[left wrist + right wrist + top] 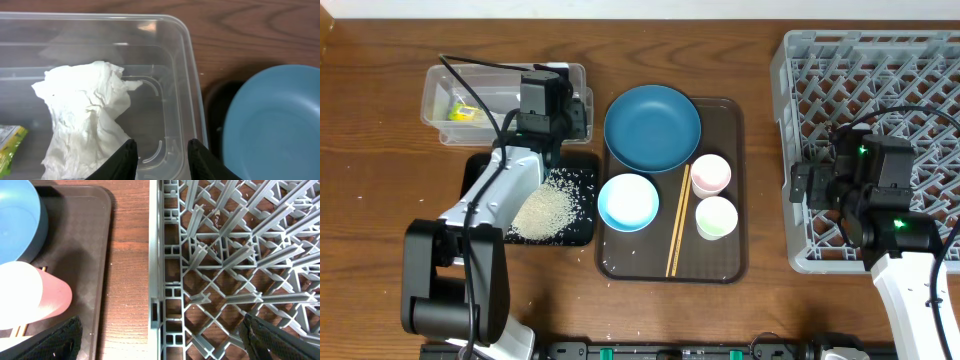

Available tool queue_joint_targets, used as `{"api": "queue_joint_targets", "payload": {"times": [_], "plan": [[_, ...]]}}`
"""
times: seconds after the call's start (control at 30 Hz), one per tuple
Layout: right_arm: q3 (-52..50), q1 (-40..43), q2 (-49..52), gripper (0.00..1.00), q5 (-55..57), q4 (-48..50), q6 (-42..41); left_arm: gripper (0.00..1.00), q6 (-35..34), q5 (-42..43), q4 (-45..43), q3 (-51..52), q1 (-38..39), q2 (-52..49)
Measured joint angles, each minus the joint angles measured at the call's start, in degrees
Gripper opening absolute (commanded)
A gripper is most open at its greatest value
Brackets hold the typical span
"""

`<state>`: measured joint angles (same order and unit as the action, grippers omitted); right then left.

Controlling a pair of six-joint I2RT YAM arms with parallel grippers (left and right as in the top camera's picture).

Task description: Sort waste into correct bins and load items into the dishwasher rack

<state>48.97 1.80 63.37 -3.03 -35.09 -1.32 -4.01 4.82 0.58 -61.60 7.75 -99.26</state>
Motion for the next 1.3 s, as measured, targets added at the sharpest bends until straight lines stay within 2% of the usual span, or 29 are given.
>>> {"api": "queue_joint_targets", "payload": {"times": [0.37, 0.7, 1.0, 1.3], "plan": [[0.0, 0.0, 0.0, 0.99, 0.0, 0.0, 0.0, 0.36, -0.02, 4.55, 0.66, 0.0, 0.2, 0.0], [0.0, 0.0, 0.0, 0.99, 0.0, 0.0, -0.02, 0.36, -0.02, 5.77, 9.88, 0.0, 0.2, 0.0], [0.0, 0.0, 0.0, 0.99, 0.0, -0.02, -0.02, 0.36, -0.02, 5.77, 7.63, 0.0, 0.2, 0.0], [0.0, 0.0, 0.0, 0.99, 0.0, 0.0, -0.02, 0.36, -0.02, 5.77, 9.57, 0.0, 0.2, 0.17]]}}
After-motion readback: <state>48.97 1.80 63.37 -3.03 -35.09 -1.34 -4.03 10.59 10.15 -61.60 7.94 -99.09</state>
